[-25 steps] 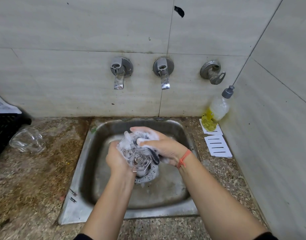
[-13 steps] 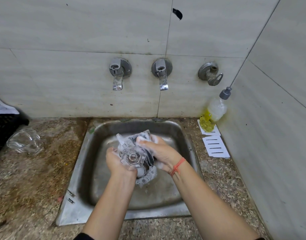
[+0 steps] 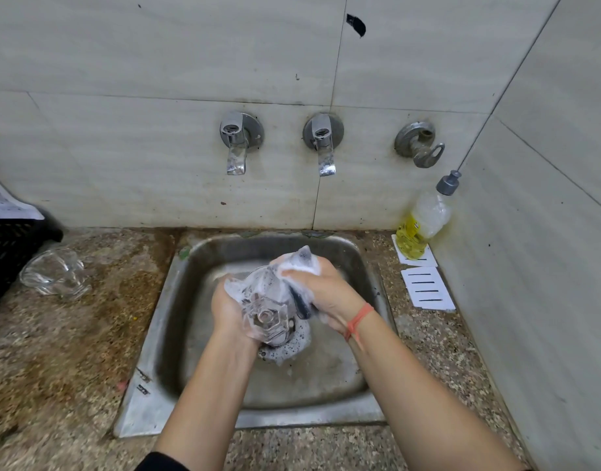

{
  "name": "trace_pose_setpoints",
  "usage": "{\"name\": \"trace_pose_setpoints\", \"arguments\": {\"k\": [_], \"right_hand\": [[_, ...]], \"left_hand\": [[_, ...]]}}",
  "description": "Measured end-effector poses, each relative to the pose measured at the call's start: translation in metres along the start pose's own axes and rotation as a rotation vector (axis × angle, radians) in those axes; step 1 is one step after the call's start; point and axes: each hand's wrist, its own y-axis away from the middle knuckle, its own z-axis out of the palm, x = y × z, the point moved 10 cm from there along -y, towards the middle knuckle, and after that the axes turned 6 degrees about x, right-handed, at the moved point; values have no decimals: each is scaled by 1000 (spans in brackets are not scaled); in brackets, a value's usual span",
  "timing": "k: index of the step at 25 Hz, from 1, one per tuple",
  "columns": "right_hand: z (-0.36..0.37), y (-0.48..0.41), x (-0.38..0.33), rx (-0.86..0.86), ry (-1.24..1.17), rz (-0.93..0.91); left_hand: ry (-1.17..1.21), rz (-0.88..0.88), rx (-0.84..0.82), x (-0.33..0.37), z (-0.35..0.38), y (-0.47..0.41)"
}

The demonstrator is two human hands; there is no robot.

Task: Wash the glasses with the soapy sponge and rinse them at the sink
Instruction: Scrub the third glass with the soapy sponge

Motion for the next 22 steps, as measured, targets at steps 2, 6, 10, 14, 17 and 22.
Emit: {"name": "trace_pose_setpoints", "arguments": {"k": [2, 6, 10, 14, 17, 22], "right_hand": [[-2, -1, 0, 60, 18, 1], [13, 10, 6, -140, 64, 63], [-1, 4, -2, 46, 21, 21], [21, 16, 6, -121, -27, 76], [-5, 1, 2, 134, -96, 8], [-20, -13, -10, 193, 77, -35]], "left_hand": [[24, -1, -5, -1, 3, 5], [68, 8, -7, 1, 1, 3], [112, 18, 47, -6, -9, -14], [232, 9, -30, -2, -7, -21], [145, -29, -159, -14, 6, -13], [-284, -46, -404, -2, 19, -4]]}}
